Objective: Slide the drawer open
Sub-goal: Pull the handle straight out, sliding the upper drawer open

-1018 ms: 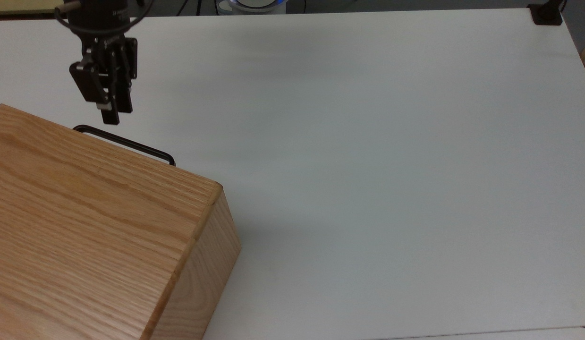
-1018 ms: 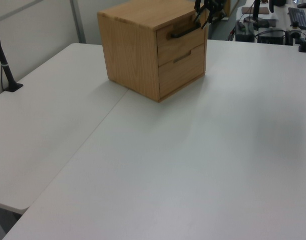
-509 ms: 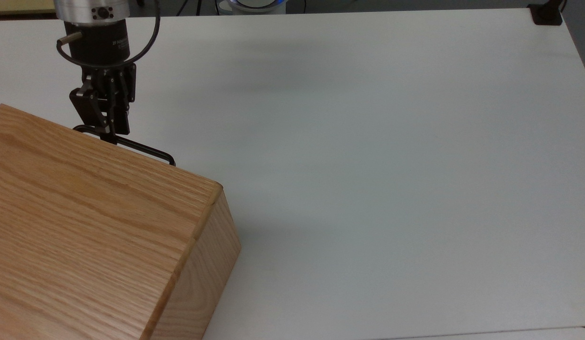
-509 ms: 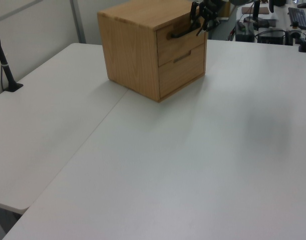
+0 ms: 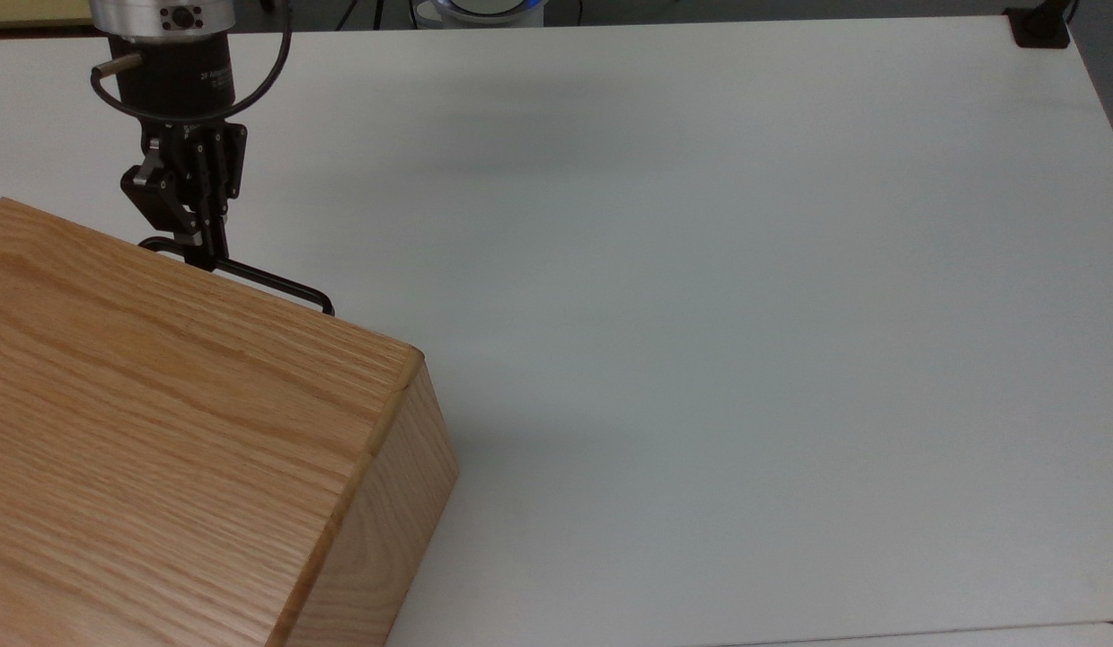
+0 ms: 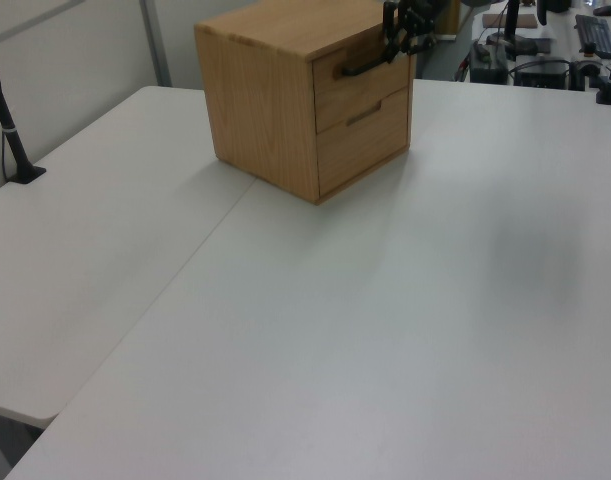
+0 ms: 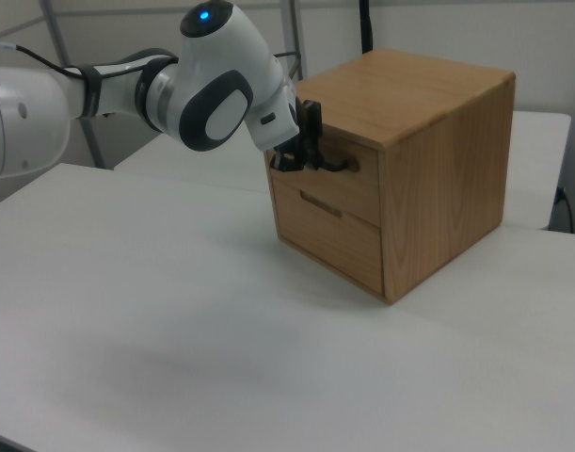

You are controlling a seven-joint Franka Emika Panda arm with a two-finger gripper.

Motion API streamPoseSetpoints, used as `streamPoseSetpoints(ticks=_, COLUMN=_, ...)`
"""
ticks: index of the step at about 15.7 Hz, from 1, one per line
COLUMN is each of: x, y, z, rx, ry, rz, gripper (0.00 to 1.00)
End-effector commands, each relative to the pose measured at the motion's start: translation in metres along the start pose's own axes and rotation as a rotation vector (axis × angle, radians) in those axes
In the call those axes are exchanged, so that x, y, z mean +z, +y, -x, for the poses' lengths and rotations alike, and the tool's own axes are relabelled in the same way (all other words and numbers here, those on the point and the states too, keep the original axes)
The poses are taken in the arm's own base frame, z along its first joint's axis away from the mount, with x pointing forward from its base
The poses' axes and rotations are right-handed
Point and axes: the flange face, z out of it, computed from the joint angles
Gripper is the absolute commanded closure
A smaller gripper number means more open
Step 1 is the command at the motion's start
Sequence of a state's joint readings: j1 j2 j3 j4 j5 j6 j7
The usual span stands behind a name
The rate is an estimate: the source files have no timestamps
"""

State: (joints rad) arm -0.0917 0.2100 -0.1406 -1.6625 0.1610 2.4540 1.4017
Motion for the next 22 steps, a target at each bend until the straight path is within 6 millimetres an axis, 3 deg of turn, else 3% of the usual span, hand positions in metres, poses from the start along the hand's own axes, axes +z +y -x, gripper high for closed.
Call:
streamPoseSetpoints(ticks=1, x=-0.033, y=0.023, z=0.011, rx=-0.082, ry=-0.046, rz=0.059, gripper=0.95)
streamPoseSetpoints(ticks=7, x=-0.059, y=0.054, z=0.027, rx=-0.173, ry=-0.104, rz=0.201, gripper=0.95)
streamPoseSetpoints(ticks=12, x=-0.105, y=0.095, z=0.031, rx=-0.265, ry=-0.146, rz=0.255, gripper=0.94)
streamPoseSetpoints(ticks=15, x=-0.123, y=0.122, z=0.052, rx=-0.329, ry=-0.169, rz=0.279, gripper=0.94)
streamPoseSetpoints(ticks=20, x=-0.138, y=0.139, z=0.062, rx=-0.367, ry=-0.186, rz=0.336, gripper=0.93)
streamPoseSetpoints(ticks=21, x=-0.141, y=0.14, z=0.063, rx=-0.371, ry=-0.188, rz=0.342, gripper=0.82)
streamPoseSetpoints(ticks=22, x=-0.144, y=0.14, z=0.061, rx=-0.383, ry=-0.189, rz=0.346, gripper=0.55)
